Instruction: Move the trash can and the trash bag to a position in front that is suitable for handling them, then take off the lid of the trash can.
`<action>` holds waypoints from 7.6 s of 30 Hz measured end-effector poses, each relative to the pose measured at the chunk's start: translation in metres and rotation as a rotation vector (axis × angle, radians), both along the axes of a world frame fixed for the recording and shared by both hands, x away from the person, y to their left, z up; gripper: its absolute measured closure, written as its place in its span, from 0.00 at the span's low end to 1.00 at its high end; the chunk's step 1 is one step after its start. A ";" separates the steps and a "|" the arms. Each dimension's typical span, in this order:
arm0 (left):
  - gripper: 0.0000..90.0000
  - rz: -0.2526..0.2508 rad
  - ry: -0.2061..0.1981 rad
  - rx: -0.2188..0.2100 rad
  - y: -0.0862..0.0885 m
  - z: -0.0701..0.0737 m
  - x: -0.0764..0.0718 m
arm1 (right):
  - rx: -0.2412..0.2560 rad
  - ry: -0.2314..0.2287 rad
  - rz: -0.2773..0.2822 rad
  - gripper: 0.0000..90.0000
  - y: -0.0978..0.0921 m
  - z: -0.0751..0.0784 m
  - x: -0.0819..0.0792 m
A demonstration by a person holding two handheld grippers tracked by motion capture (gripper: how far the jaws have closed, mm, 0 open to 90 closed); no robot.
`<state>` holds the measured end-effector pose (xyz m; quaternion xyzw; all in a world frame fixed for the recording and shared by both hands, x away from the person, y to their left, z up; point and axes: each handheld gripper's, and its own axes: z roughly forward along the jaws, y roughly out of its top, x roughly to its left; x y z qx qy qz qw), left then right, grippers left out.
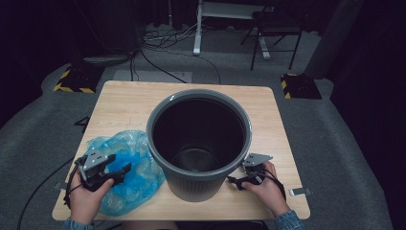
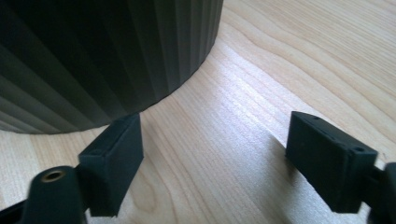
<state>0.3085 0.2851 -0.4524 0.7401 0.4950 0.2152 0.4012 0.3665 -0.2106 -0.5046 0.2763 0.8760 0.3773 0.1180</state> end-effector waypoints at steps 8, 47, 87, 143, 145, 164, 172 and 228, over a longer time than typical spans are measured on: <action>0.38 -0.009 0.068 0.042 0.005 -0.040 0.024 | 0.078 0.046 -0.070 0.26 -0.013 0.004 -0.001; 0.35 -0.043 0.077 0.117 0.003 -0.053 0.030 | 0.118 -0.105 -0.205 0.32 -0.079 0.157 0.025; 0.34 -0.042 0.077 0.114 0.003 -0.053 0.030 | 0.159 -0.214 -0.037 0.35 0.018 0.292 0.058; 0.34 -0.046 0.082 0.096 0.005 -0.053 0.031 | -0.001 -0.016 0.028 0.84 0.085 0.281 0.090; 0.34 -0.046 0.082 0.096 0.005 -0.053 0.031 | 0.006 -0.012 0.030 0.84 0.084 0.284 0.089; 0.34 -0.045 0.082 0.099 0.004 -0.053 0.031 | 0.081 0.061 0.030 0.88 0.064 0.297 0.083; 0.33 -0.045 0.079 0.119 0.003 -0.053 0.031 | 0.127 0.055 0.036 0.87 0.057 0.300 0.080; 0.32 -0.046 0.080 0.112 0.002 -0.053 0.031 | 0.113 -0.042 -0.320 0.86 -0.118 0.333 0.041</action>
